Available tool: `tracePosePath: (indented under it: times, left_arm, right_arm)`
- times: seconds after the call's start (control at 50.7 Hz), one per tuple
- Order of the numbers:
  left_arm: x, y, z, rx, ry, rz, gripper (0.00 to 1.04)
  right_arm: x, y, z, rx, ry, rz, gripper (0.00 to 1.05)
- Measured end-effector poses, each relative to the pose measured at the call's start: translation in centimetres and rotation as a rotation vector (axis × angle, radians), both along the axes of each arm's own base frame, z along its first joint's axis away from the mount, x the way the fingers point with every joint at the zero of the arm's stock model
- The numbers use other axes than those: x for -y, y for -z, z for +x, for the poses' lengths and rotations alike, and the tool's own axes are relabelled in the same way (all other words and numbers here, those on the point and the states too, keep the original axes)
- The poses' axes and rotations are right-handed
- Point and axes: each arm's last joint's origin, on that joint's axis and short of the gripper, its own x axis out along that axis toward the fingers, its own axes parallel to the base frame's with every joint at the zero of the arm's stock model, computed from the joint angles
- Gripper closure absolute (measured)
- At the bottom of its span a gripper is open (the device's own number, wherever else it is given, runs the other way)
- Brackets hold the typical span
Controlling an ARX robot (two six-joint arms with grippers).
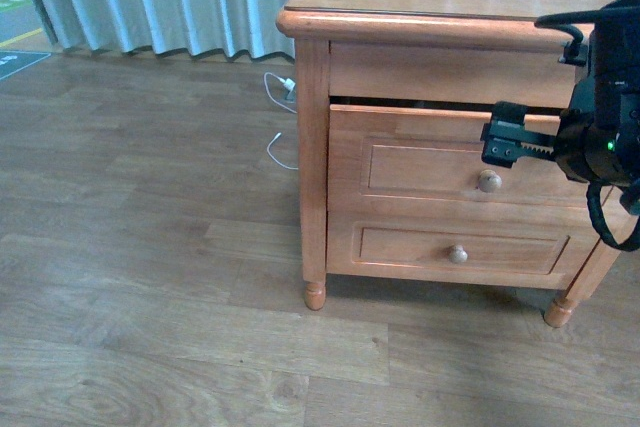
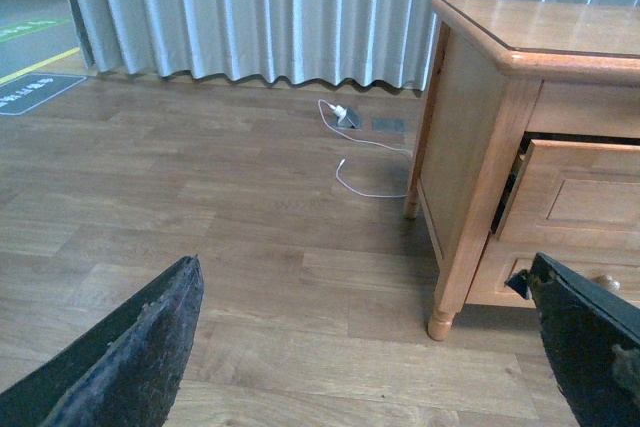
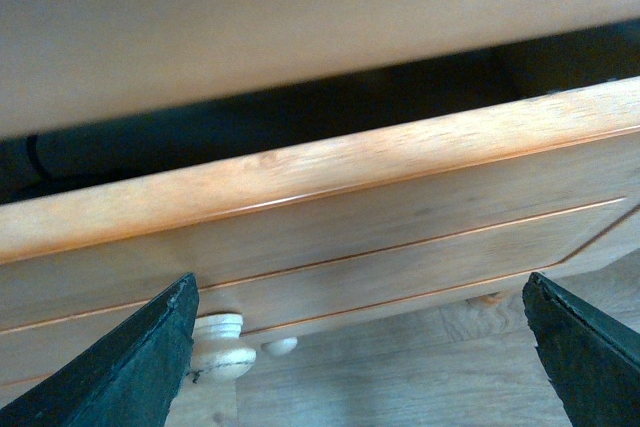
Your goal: Put charger into drawer
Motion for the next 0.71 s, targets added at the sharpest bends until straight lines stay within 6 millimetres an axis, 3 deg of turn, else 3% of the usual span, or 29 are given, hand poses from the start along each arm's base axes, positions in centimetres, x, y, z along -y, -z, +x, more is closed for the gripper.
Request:
tracePosePath:
  times: [0.71]
  left_arm:
    - [0.0,0.0,0.0,0.000,0.000,0.000,0.06]
  right_arm:
    - [-0.7,0.0,3.0,0.046,0.113,0.002,0.08]
